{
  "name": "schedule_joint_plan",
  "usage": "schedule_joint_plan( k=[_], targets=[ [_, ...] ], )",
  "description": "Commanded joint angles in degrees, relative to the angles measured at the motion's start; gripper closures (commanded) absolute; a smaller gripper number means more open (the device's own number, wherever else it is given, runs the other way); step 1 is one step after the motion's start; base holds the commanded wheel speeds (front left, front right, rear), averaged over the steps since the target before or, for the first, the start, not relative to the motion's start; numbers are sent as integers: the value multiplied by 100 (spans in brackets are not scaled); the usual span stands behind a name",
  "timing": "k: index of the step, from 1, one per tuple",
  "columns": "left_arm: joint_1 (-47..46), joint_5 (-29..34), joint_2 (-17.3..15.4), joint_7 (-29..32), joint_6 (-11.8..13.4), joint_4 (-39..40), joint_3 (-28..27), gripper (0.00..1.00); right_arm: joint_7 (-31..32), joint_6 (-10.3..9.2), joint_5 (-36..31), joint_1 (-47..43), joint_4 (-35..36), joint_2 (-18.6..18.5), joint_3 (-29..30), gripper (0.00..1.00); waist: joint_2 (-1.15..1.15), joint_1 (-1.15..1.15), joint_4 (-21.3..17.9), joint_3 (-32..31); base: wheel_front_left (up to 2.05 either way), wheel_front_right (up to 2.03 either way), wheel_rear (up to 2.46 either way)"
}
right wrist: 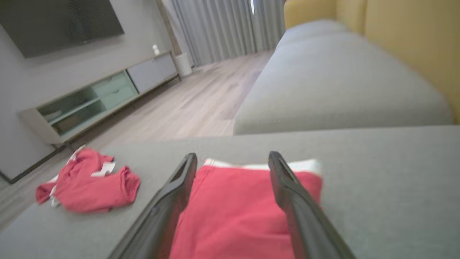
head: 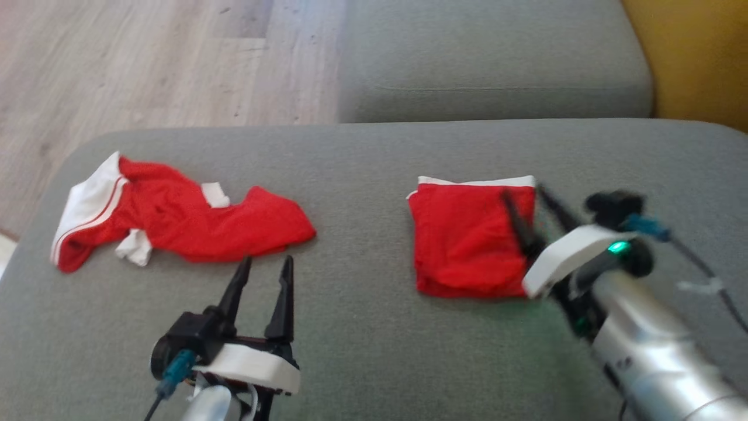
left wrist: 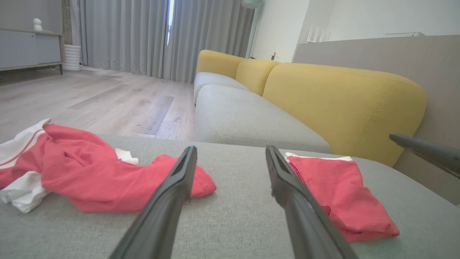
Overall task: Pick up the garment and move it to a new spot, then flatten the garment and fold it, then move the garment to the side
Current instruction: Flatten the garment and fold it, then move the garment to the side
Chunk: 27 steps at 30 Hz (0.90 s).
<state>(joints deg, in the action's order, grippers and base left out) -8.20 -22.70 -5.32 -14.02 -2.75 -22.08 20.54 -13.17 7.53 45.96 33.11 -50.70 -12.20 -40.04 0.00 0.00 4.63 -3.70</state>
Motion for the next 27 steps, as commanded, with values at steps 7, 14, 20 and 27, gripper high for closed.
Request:
schedule_joint_plan(
  k=[7,14,20,27],
  targets=[
    [-126,2,-100,-92,88,386,-382,0,-180,-4,-1652,-209,1010,-1,1893,0,0,0,-360,45,0,0,0],
    [106,173,-13,-96,63,690,-700,0,-182,-4,-3498,-1914,2574,824,3723,0,0,0,-407,89,0,0,0],
    [385,434,76,-96,-44,750,-961,0,-182,-4,-3596,-2591,3105,928,3894,0,0,0,-398,104,0,0,0],
    [418,625,167,-97,-175,768,-1115,0,-183,-4,-3536,-2641,3210,931,3850,0,0,0,-354,165,0,0,0]
  ],
)
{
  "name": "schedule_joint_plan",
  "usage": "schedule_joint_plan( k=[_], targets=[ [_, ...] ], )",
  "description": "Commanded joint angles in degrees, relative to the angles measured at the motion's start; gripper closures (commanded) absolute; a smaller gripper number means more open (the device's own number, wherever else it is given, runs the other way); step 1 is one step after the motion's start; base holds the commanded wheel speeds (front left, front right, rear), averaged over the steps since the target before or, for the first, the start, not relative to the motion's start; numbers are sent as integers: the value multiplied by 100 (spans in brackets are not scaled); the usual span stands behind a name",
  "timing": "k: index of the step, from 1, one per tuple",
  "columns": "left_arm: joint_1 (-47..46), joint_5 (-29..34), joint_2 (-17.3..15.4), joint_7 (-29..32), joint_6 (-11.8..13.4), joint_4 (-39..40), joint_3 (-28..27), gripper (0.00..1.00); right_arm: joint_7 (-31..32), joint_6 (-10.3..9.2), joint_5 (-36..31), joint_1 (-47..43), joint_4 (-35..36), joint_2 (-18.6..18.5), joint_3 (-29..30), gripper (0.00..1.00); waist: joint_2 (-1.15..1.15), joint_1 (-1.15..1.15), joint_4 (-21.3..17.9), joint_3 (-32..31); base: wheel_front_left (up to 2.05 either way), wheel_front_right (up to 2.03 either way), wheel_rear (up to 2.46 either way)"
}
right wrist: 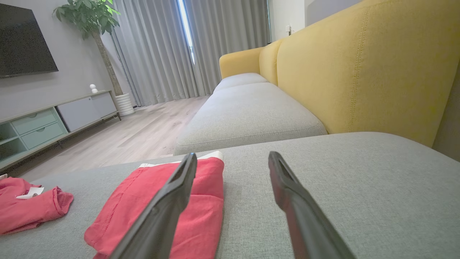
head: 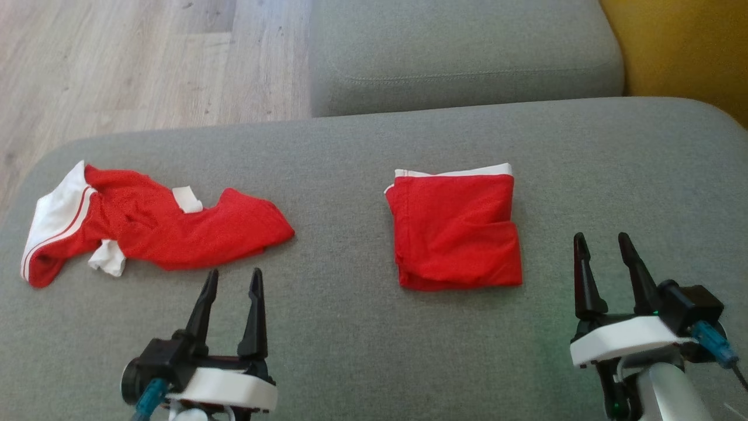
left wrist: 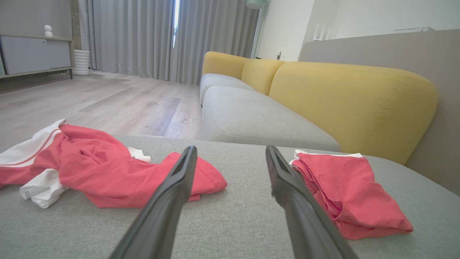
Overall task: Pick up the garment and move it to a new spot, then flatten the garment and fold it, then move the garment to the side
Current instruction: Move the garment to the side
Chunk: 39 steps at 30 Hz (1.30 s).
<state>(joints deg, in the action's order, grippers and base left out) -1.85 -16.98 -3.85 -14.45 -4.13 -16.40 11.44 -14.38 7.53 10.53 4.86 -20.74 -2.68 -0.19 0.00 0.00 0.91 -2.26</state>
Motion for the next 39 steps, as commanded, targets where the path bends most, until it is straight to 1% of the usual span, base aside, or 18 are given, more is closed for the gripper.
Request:
schedule_joint_plan(
  k=[1,4,7,10,13,14,19,23,28,32,38,39],
  targets=[
    [-232,74,29,-54,-54,201,-208,0,-62,-4,-5,205,211,-22,-116,0,0,0,34,42,0,0,0],
    [-288,125,51,-54,-97,204,-203,0,-62,-4,-106,314,141,-21,-82,0,0,0,86,133,0,0,0],
    [-406,165,71,-54,-150,214,-158,0,6,-4,-244,691,-119,-21,-19,0,0,0,190,376,0,0,0],
    [-549,175,81,-54,-185,219,-98,0,192,-4,-274,1102,-442,-21,103,0,0,0,308,584,0,0,0],
    [-700,168,88,-54,-214,187,-10,0,394,-4,-255,1534,-918,-21,283,0,0,0,455,757,0,0,0],
    [-700,168,88,-54,-214,187,-10,0,394,-4,-255,1534,-918,-21,283,0,0,0,455,757,0,0,0],
    [-913,145,94,-54,-251,116,158,0,652,-4,-349,2208,-1872,-21,657,0,0,0,721,983,0,0,0],
    [-1005,103,95,-54,-265,60,242,0,677,-4,-489,2636,-2595,-21,861,0,0,0,902,1087,0,0,0],
    [-1048,80,96,-54,-270,21,268,0,749,-4,-314,3024,-3418,-21,796,0,0,0,1042,1178,0,0,0],
    [-1093,63,96,-54,-271,27,277,0,763,-4,-375,3195,-3988,-21,655,0,0,0,1079,1258,0,0,0],
    [-1173,34,97,-54,-247,29,346,0,560,-4,-420,3477,-4611,-20,583,0,0,0,1048,1307,0,0,0],
    [-1180,31,97,-54,-245,27,354,0,506,-4,-420,3527,-4685,-20,553,10,0,0,1029,1296,0,0,0]
  ],
)
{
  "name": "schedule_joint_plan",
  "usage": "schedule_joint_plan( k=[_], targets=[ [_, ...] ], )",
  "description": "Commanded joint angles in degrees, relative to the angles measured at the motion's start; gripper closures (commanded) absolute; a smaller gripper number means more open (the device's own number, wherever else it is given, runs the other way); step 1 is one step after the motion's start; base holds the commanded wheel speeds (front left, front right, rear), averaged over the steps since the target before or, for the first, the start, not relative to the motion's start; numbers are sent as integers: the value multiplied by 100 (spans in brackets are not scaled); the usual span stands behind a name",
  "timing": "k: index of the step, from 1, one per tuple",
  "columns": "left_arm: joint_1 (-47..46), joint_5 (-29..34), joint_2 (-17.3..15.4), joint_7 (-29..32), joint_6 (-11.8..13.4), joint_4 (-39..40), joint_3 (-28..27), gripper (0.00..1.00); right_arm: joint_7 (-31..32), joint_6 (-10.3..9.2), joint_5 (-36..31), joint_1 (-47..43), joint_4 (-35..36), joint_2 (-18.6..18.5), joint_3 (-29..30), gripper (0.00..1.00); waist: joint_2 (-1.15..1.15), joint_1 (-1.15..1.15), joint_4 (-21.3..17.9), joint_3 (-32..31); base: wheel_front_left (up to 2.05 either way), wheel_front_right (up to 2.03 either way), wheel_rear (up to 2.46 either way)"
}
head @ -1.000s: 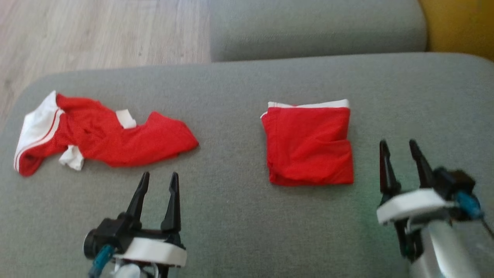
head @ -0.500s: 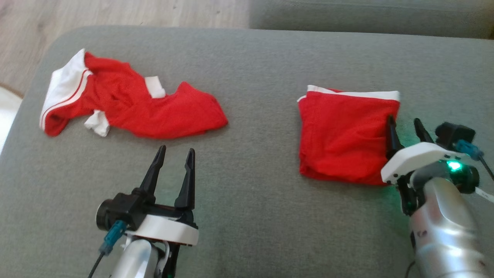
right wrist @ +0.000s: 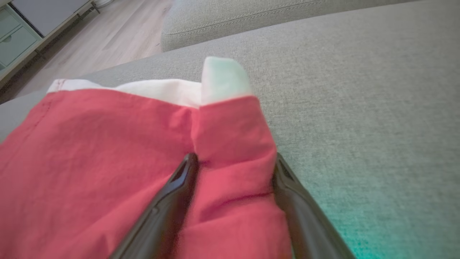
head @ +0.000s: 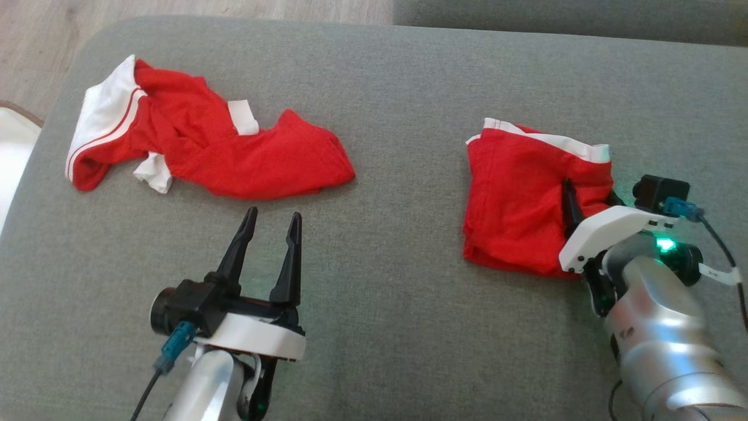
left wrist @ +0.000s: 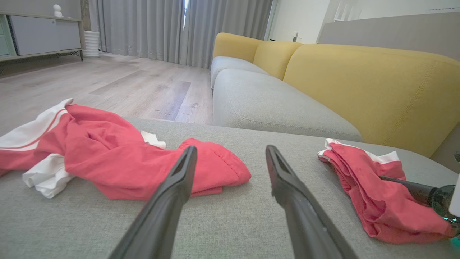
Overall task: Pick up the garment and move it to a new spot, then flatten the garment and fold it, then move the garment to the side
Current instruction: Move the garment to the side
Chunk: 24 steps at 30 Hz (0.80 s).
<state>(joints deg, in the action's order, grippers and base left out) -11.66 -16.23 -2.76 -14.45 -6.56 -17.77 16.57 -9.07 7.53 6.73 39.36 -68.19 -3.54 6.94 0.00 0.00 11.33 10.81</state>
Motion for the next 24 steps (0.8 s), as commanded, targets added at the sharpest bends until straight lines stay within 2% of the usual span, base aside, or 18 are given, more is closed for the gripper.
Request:
schedule_joint_plan(
  k=[1,2,9,13,20,24],
  targets=[
    [-202,-40,-12,-54,0,161,-152,0,-84,-4,-52,123,-2,66,-200,74,0,0,-36,-27,0,0,0],
    [-204,-41,-12,-54,1,159,-144,0,-150,-4,-88,160,-46,66,-250,100,0,0,-62,-49,0,0,0],
    [-203,10,-12,-54,25,213,-54,0,-394,-4,-767,299,-100,55,-484,100,0,0,-320,-255,0,0,0],
    [-230,3,-12,-54,53,273,28,0,-381,-4,-1260,367,-52,-95,-703,100,0,0,-509,-327,0,0,0],
    [-314,-30,-12,-55,88,355,197,0,-229,-4,-1661,519,-97,-588,-1269,100,0,0,-803,-329,0,0,0],
    [-435,-66,-12,-55,105,444,291,0,-166,-4,-1754,679,-190,-1042,-1775,100,0,0,-952,-225,0,0,0]
  ],
)
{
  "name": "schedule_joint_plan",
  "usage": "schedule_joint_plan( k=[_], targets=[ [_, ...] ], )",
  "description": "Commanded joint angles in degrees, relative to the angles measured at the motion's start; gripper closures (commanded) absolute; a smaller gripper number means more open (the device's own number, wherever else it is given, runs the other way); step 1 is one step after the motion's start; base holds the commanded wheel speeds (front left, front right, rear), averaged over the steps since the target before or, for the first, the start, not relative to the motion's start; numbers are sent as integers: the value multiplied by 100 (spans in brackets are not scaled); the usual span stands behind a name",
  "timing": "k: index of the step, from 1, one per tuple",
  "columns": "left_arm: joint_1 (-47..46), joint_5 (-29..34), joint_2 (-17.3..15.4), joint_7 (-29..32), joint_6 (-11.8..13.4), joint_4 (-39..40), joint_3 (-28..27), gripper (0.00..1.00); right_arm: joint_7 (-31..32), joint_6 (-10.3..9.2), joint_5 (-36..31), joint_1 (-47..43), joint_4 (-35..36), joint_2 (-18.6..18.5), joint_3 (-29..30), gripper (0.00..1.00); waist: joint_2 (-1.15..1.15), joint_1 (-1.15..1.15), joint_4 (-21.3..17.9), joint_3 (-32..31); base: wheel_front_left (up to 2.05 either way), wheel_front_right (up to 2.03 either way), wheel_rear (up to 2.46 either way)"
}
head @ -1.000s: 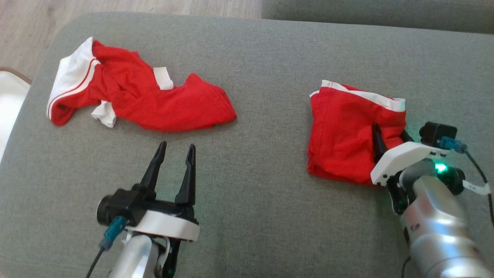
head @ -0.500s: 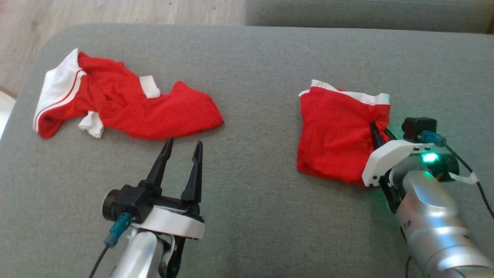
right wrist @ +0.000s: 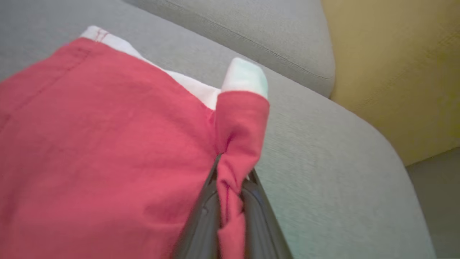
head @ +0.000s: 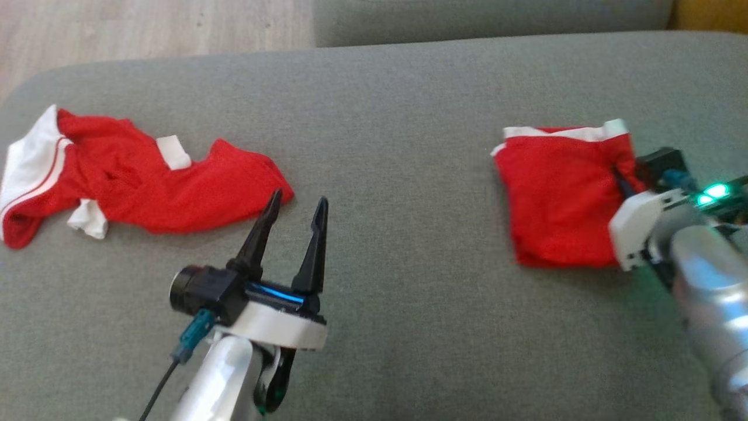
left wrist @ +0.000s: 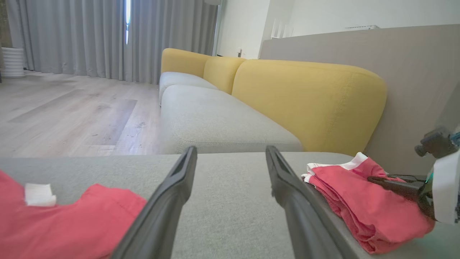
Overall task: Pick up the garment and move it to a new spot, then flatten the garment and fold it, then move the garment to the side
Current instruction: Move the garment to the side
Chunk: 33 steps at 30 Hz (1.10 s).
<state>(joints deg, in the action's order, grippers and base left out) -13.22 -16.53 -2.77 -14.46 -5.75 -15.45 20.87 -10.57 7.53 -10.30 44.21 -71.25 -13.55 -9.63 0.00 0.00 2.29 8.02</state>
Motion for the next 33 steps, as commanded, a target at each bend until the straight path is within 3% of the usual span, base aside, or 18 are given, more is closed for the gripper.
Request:
schedule_joint_plan(
  k=[1,8,17,28,29,30,33],
  targets=[
    [-312,-44,-11,-53,26,237,-110,0,-7,-4,-61,231,85,-173,-250,100,0,0,-71,94,0,0,0],
    [-513,-36,-11,-53,31,350,35,0,82,-4,169,515,-77,-1048,-771,100,0,0,-96,410,0,0,0],
    [-636,15,-10,-53,-30,327,-11,0,166,-4,515,913,-103,-1925,-661,100,0,0,47,712,0,0,0],
    [-678,17,-10,-53,-77,308,-106,0,194,-4,520,1030,-46,-2191,-342,100,0,0,126,839,0,0,0],
    [-678,15,-10,-53,-79,302,-111,0,195,-4,511,1030,-33,-2185,-305,37,0,0,128,837,0,0,0],
    [-677,14,-10,-53,-82,294,-117,0,181,-4,508,1029,-14,-2173,-255,0,0,0,129,829,0,0,0],
    [-653,14,-10,-53,-91,237,-142,0,126,-4,477,999,52,-2109,-97,0,0,0,121,735,0,0,0]
  ],
)
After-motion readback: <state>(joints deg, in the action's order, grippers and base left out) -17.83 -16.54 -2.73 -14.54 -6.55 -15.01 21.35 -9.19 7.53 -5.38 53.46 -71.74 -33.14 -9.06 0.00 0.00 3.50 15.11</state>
